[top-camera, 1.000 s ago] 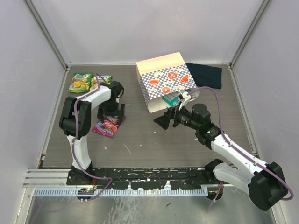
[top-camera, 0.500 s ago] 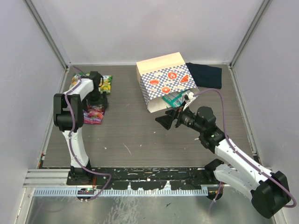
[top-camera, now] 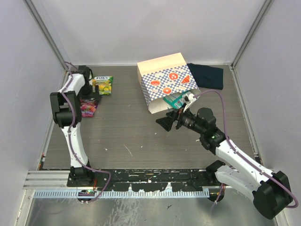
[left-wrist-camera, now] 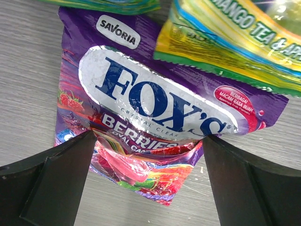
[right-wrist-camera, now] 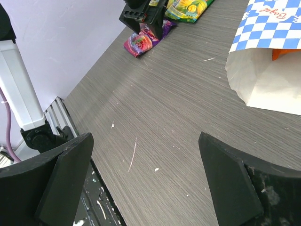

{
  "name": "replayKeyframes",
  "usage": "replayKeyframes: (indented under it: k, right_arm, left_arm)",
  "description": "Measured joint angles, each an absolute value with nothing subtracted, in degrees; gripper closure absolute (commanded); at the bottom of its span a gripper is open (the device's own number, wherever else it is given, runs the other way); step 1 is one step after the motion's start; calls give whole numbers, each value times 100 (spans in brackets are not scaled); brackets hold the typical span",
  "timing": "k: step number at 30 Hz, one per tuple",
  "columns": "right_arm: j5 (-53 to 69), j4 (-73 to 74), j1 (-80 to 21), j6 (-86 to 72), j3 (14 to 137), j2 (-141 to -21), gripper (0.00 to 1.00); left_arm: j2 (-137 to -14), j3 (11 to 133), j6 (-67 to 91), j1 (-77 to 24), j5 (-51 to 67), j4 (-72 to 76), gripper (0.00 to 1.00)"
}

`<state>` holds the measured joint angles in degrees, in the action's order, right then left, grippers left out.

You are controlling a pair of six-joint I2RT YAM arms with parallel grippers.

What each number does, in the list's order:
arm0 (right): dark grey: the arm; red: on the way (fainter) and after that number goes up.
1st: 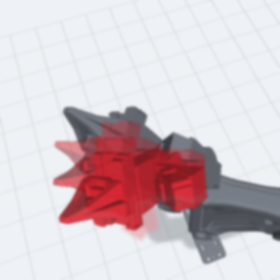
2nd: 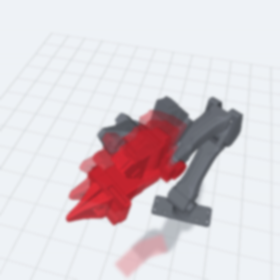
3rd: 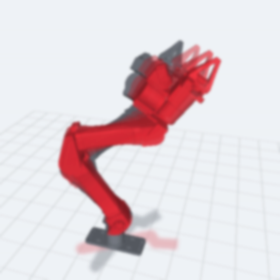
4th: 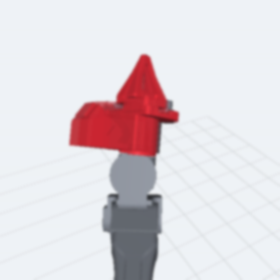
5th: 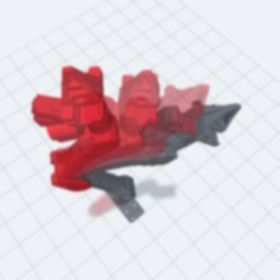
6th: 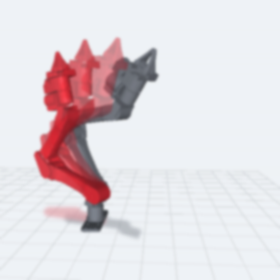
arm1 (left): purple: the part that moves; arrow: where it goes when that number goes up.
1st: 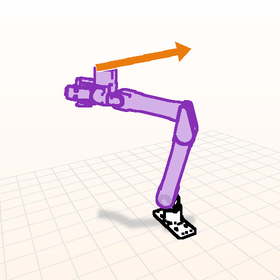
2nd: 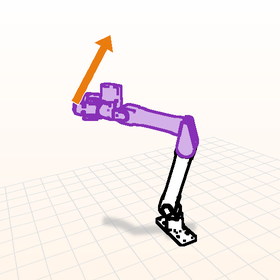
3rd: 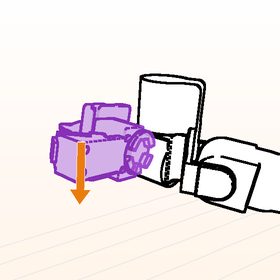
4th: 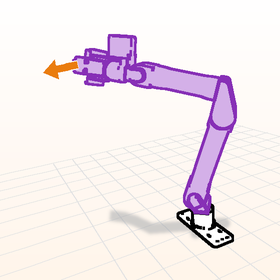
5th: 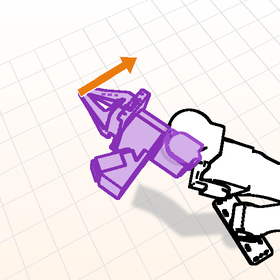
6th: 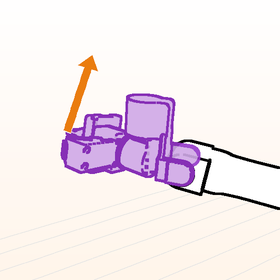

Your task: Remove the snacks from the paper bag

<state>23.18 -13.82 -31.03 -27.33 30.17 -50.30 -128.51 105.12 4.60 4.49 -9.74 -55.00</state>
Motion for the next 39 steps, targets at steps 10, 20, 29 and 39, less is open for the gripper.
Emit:
replayKeyframes:
  k: [10, 20, 29, 39]
  right_arm:
    - [2241, -1417, -3256, -2731, 2928, -5081, 0]
    - [2119, -1457, -3295, -2718, 2926, -5319, 0]
    - [1437, -1116, -2823, -3221, 2919, -5559, 0]
    - [1057, -1509, -882, -4786, 2010, -5640, 14]
  left_arm:
    - [-12527, 9996, 467, 825, -1033, -5170, 2]
    - [-12674, 10339, 248, 1212, -1490, -5553, 2]
    - [-11537, 10678, 248, -95, -1822, -5937, 2]
    - [-9867, 11347, 552, -1498, -366, -5199, 2]
